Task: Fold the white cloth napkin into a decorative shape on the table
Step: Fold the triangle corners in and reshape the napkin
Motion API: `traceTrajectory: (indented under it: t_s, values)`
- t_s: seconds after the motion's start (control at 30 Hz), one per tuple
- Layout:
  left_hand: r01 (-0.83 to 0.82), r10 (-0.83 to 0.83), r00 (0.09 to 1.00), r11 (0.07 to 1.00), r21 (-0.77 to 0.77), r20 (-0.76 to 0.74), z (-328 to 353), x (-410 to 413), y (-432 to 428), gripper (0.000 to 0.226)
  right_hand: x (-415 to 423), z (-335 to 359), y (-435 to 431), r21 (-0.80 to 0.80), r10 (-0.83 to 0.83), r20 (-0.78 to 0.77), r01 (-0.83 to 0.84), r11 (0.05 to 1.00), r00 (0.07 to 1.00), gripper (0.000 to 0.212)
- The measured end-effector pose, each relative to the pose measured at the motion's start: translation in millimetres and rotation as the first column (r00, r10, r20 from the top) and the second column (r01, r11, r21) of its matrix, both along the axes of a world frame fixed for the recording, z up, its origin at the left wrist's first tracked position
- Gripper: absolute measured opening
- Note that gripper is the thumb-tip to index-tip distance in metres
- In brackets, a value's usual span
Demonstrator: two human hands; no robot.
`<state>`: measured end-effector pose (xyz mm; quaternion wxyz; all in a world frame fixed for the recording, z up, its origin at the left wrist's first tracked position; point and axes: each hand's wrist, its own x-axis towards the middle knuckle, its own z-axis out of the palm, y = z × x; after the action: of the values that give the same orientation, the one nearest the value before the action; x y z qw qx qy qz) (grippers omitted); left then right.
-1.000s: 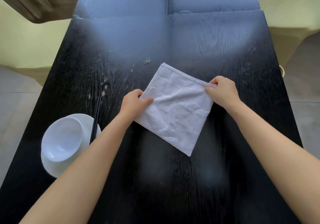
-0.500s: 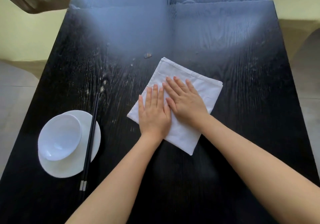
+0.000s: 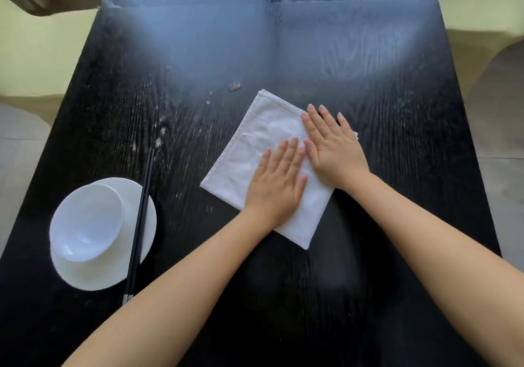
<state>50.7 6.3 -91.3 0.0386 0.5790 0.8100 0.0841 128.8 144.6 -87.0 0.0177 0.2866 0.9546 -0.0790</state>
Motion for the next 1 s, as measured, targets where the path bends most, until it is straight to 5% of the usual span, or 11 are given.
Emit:
traceTrajectory:
  t_s: [0.3,0.57,0.8,1.0]
  values:
    - [-0.135,0.136,0.991,0.987,-0.087,0.012,0.5,-59.1,18.7,0.074,2.0,-1.7,1.3,0.018,0.008,-0.021,-0.007,1.0,1.0,0.068]
    - [0.095,-0.104,0.993,0.985,-0.141,-0.052,3.6,-74.9,-77.4,0.067,25.9,5.5,23.9,0.019,-0.003,0.086,0.001,1.0,0.996,0.073]
    - [0.199,-0.204,0.975,0.978,-0.068,-0.083,15.3,-72.2,-106.9,0.049,56.4,23.9,26.2,0.193,0.415,0.08,-0.423,0.886,0.906,0.05]
    - [0.134,-0.132,0.99,0.99,0.052,-0.038,18.1,-70.4,-108.9,0.051,60.1,39.6,36.1,0.01,0.422,-0.004,-0.422,0.906,0.906,0.049]
